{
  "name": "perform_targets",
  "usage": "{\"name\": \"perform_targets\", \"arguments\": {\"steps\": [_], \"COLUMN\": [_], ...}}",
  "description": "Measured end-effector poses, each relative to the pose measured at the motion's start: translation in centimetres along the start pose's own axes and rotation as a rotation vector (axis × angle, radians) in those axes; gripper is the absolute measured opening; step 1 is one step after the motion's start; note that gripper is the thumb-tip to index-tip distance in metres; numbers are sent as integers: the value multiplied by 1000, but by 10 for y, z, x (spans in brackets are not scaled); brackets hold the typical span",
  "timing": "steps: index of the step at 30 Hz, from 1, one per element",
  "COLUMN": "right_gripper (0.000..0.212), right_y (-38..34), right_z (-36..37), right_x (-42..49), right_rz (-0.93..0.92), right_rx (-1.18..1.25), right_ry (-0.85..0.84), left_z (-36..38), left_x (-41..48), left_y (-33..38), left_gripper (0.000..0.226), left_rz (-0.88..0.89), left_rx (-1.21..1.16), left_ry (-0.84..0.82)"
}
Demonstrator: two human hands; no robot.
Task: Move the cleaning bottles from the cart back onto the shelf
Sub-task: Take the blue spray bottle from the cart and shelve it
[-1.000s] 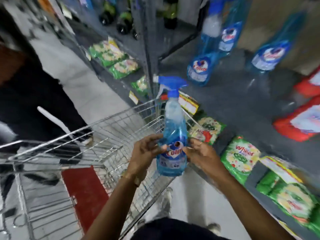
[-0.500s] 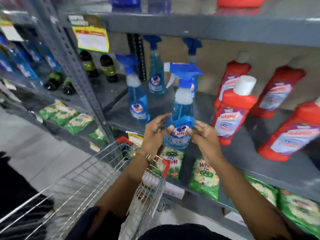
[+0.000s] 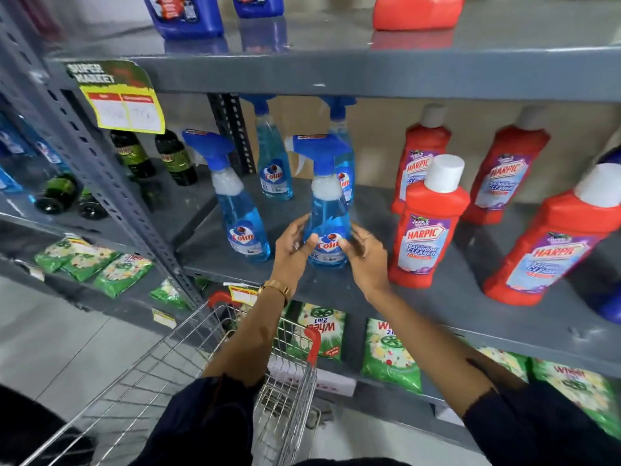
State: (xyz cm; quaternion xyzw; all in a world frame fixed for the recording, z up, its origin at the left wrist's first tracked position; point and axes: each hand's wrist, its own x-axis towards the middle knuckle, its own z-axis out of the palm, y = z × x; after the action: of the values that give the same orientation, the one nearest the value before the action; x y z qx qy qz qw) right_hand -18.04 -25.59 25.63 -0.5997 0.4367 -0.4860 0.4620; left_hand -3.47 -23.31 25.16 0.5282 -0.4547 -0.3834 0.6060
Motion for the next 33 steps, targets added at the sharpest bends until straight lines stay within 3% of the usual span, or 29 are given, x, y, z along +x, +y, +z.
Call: {"name": "perform_targets", "arguments": {"steps": [3, 5, 6, 8, 10, 12, 14, 18, 20, 28, 30, 33], "right_gripper": [34, 19, 22, 44, 78, 111, 120, 76, 68, 68, 76, 83], "right_y": [15, 29, 34, 41, 42, 38, 38, 46, 51, 50, 50, 53], "right_z": [-11, -25, -33, -49, -64, -73, -75, -68, -67, -77, -85, -101], "right_x": [-40, -77, -92, -100, -89, -68, -48, -37, -39, -39, -45, -68], "right_rz": [33, 5, 5, 31, 59, 95, 101, 128, 134, 155, 123, 35], "right_rx": [38, 32, 0, -95, -177, -229, -190, -255, -256, -231, -219, -122], "right_ry": [158, 359, 468, 674, 763, 688, 559, 530, 525, 411, 363, 480], "left_z": [7, 18, 24, 40, 52, 59, 58, 54, 53, 56, 65, 88], "left_x": [-14, -20, -21, -20, -16, -12, -10, -13, -14, -16, -29, -70], "left_y": [-14, -23, -25, -27, -28, -29, -33, -40, -41, -37, -31, -30], "left_gripper": [77, 100, 111, 128, 134, 129, 126, 128, 127, 133, 135, 124], "left_rz": [-22, -28, -21, -14, -22, -36, -29, -9, -14, -18, -3, 139], "left_rx": [-22, 49, 113, 259, 329, 334, 364, 395, 396, 426, 474, 491], "left_ry": [87, 194, 234, 275, 304, 333, 343, 303, 304, 336, 367, 423]}}
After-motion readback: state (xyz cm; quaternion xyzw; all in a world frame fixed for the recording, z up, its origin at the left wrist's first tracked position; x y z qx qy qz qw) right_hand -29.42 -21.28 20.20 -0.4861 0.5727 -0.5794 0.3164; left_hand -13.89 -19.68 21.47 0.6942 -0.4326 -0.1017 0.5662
